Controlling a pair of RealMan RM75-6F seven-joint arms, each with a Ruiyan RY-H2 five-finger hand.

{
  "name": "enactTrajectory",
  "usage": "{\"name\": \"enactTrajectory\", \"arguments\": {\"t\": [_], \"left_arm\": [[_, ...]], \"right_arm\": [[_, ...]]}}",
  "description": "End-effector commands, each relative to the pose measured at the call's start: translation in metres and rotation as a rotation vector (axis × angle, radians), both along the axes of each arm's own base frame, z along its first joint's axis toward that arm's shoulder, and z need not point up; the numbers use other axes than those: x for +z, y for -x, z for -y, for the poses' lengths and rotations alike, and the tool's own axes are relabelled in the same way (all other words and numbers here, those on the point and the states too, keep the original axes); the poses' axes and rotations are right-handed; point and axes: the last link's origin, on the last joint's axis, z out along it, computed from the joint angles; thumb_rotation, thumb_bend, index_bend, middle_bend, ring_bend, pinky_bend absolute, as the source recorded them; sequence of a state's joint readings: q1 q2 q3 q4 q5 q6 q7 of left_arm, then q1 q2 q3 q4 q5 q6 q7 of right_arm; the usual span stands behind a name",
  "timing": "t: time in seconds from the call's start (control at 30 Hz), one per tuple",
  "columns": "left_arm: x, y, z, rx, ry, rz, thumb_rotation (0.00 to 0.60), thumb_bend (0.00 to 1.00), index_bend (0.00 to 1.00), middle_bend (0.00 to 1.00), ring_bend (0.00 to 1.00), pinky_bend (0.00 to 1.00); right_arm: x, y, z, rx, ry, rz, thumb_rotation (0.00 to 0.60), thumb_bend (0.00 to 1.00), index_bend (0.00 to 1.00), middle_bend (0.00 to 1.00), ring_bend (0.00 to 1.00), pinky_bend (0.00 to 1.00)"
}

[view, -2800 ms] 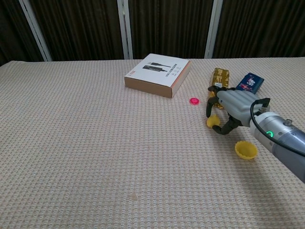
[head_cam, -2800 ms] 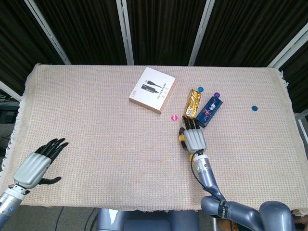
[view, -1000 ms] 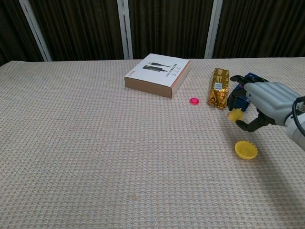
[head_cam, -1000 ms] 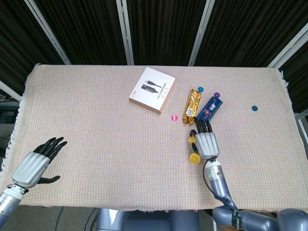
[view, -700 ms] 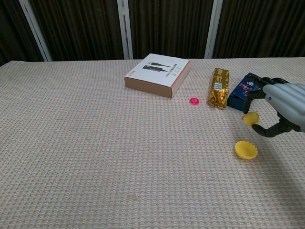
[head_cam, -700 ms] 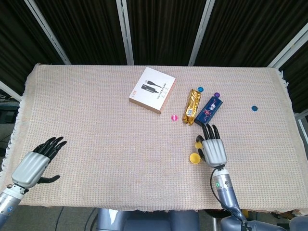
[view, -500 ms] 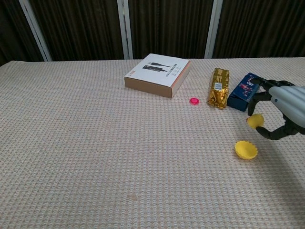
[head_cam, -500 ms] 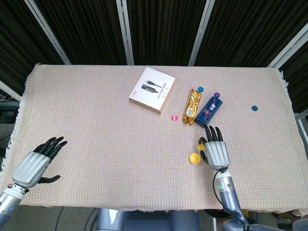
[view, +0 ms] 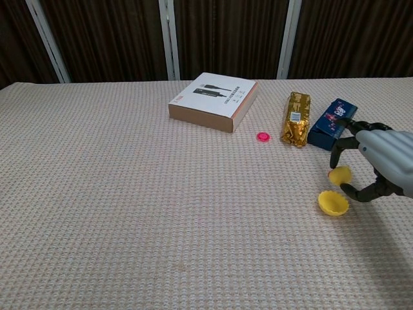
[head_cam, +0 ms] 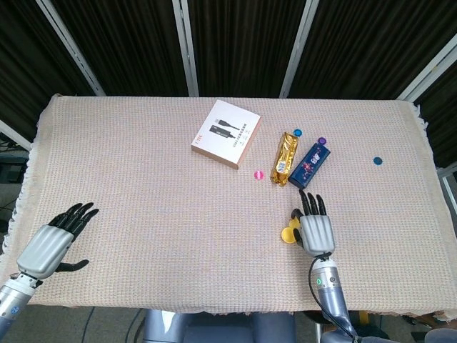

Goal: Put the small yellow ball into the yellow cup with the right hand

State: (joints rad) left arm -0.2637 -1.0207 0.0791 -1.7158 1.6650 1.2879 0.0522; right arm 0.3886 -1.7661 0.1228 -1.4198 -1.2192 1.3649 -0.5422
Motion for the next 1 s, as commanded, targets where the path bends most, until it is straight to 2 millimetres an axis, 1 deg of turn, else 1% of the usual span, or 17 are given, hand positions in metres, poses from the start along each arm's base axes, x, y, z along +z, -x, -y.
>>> {"name": "enactTrajectory", "arguments": {"t": [0.03,0.4,0.83,1.0], "left_arm": [[0.0,0.001,-0.001,0.003,0.001,0.001,0.6,0.0,0.0,0.0,0.0,0.21],[0.003,0.002,-0.002,0.021,-0.031,0.0,0.6,0.0,0.0,0.0,0.0,0.21],[0.003,0.003,-0.002,0.028,-0.032,0.005,0.6,0.0,0.0,0.0,0.0,0.21],[0.003,0.003,-0.003,0.026,-0.032,0.006,0.6,0.0,0.0,0.0,0.0,0.21]], "right_arm": [[0.0,-0.002,-0.003,-0.001,0.002,0.006,0.6,0.34,0.48,0.0,0.0,0.0],[-0.003,-0.011,-0.016,-0.021,-0.002,0.004,0.6,0.34,0.48,0.0,0.0,0.0],[-0.019,-0.019,-0.02,-0.028,-0.035,-0.008,0.6,0.34,0.48,0.0,0.0,0.0],[-0.021,-0.019,-0.022,-0.025,-0.04,-0.016,0.6,0.34,0.48,0.0,0.0,0.0]]}}
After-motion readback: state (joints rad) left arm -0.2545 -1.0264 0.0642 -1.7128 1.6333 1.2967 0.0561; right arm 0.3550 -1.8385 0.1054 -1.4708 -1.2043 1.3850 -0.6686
